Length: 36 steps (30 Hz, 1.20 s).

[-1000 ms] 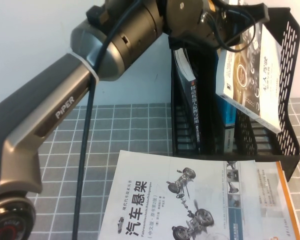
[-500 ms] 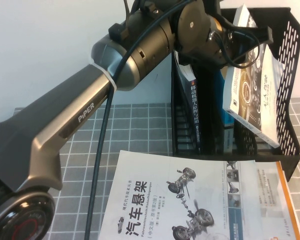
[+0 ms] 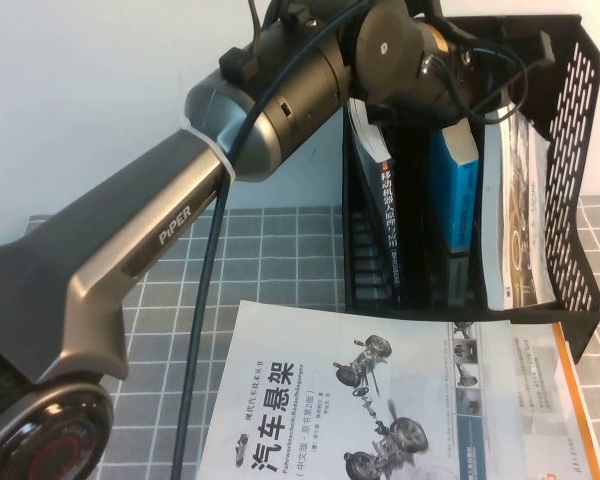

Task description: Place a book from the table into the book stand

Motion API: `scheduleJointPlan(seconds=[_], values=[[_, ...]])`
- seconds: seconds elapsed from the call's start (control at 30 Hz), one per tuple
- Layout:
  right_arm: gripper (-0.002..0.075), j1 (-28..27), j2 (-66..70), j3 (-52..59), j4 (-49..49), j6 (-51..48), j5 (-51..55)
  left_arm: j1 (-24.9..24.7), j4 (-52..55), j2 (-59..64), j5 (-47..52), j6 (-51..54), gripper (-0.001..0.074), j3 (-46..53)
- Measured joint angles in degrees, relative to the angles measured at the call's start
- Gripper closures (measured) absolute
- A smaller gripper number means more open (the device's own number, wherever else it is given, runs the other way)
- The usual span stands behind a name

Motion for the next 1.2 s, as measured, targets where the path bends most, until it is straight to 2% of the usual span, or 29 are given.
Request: scheduleJointPlan(seconds=[0.17, 0.23, 0.37, 0.43, 0.53, 0.63, 0.7, 0.8, 0.87, 1.0, 1.2], values=[[0.0729, 0.0, 0.0, 0.55, 4.14, -6.08, 0.0, 0.0, -0.11, 0.0, -0.3, 1.58, 0.0621, 0.0], [0.0729, 0.0, 0.1, 1.66, 9.06, -10.54, 0.19, 0.0, -0.82, -0.1, -0.6, 4.17, 0.0569, 0.0], [0.0729, 1.24, 2.49, 4.4, 22.53, -21.9, 1.69, 0.0, -3.73, -2.05, 0.06, 14.35, 0.0386, -0.14], [0.0729, 3.44, 5.13, 4.95, 26.52, -25.5, 2.08, 0.0, -4.58, -3.82, 1.37, 18.57, 0.0367, -0.14], [0.0729, 7.96, 10.65, 5.18, 29.75, -29.03, 0.36, 0.0, -4.22, -7.06, 3.88, 22.8, 0.0447, -0.14], [0.0729, 13.34, 16.96, 5.18, 34.56, -34.18, -2.98, 0.0, -1.64, -11.0, 6.78, 24.86, 0.0624, -0.26], [0.0729, 16.87, 21.56, 5.18, 39.58, -39.38, -4.96, 0.0, 0.92, -13.8, 8.83, 25.62, 0.0688, -0.26], [0.0729, 20.35, 27.36, 5.18, 49.78, -48.47, -6.77, 0.0, 5.37, -17.0, 12.39, 25.84, 0.0721, -0.49], [0.0729, 21.29, 30.48, 4.71, 52.52, -54.14, -7.77, 0.0, 8.07, -18.6, 15.12, 25.87, 0.0728, -0.61], [0.0729, 21.56, 33.86, 1.16, 54.22, -58.38, -12.07, 0.0, 11.86, -20.3, 20.45, 25.97, 0.0733, -0.7], [0.0729, 21.56, 34.52, -7.07, 54.34, -60.98, -14.89, 0.0, 12.76, -21.65, 22.97, 25.97, 0.0734, -0.7]])
